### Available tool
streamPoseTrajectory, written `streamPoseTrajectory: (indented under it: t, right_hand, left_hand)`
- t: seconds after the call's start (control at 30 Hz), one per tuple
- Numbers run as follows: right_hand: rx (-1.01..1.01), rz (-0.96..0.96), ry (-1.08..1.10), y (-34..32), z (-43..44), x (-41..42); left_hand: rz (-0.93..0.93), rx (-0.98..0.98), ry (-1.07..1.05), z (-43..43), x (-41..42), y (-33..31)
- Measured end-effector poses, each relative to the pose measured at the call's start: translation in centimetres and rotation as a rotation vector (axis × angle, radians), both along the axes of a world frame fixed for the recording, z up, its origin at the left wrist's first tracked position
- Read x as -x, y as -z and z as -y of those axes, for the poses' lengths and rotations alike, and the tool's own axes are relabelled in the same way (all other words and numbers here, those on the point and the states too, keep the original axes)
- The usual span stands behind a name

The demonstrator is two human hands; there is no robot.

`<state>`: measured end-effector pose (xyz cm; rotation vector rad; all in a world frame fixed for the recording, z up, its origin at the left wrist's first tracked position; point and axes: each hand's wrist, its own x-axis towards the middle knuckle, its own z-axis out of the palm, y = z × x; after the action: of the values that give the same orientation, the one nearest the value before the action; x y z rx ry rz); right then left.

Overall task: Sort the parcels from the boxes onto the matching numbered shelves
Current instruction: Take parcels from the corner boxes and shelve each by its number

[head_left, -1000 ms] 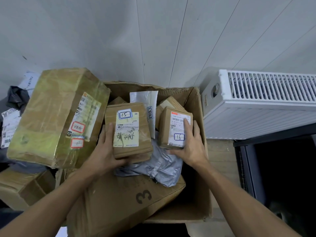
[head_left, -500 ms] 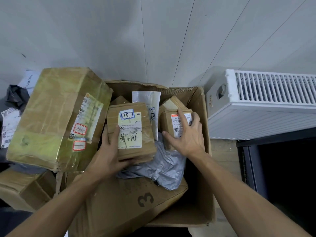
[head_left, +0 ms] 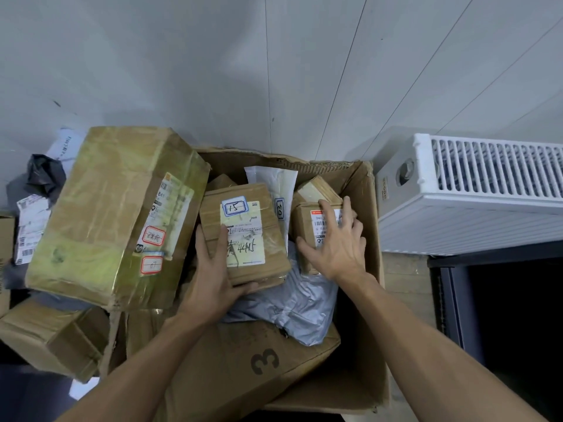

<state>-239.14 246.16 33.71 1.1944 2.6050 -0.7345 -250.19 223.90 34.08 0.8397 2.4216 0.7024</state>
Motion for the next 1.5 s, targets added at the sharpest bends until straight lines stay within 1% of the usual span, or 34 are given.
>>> streamPoseTrajectory:
  t: [0.1, 0.27, 0.37, 0.53, 0.77, 0.93, 1.1, 1.3, 1.5]
  right_hand:
    - [-0.015, -0.002, -0.02, -1.1, 0.2, -0.3]
    - [-0.012, 0.0, -0.068, -4.8, 0.3, -0.9]
    - [-0.022, -0.016, -0.09, -7.9, 0.2, -1.0]
    - [-0.038, -0.029, -0.098, -14.1, 0.0, -1.1]
    - [-0.086, -0.064, -0.08, -23.1, 0.6, -0.8]
    - [-0.105, -0.072, -0.102, -28.2, 1.5, -0.3]
    - [-0.169, -0.105, -0.225, -31.9, 2.3, 1.5]
    - [-0.168, -0.165, -0.354, -34.4, 3.3, 2.2]
    - [-0.166, -0.207, -0.497, -35.7, 4.1, 0.4]
  left_hand:
    - [0.001, 0.018, 0.056, 1.0, 0.4, -0.9]
    - [-0.065, 0.039, 0.198, 2.0, 1.1, -4.2]
    - [-0.099, 0.002, 0.229, 1.2, 1.2, -7.3]
    - [-0.099, -0.065, 0.242, -0.5, 1.3, -12.9]
    - [-0.199, -0.193, 0.28, 0.9, 1.8, -19.2]
    - [-0.276, -0.222, 0.265, 2.8, 2.4, -22.2]
    - [-0.37, -0.174, 0.216, 4.4, 2.7, -24.8]
    - [-0.43, -0.132, 0.138, 6.1, 1.1, -27.8]
    - [-0.508, -0.008, -0.017, 8.9, -2.8, -30.8]
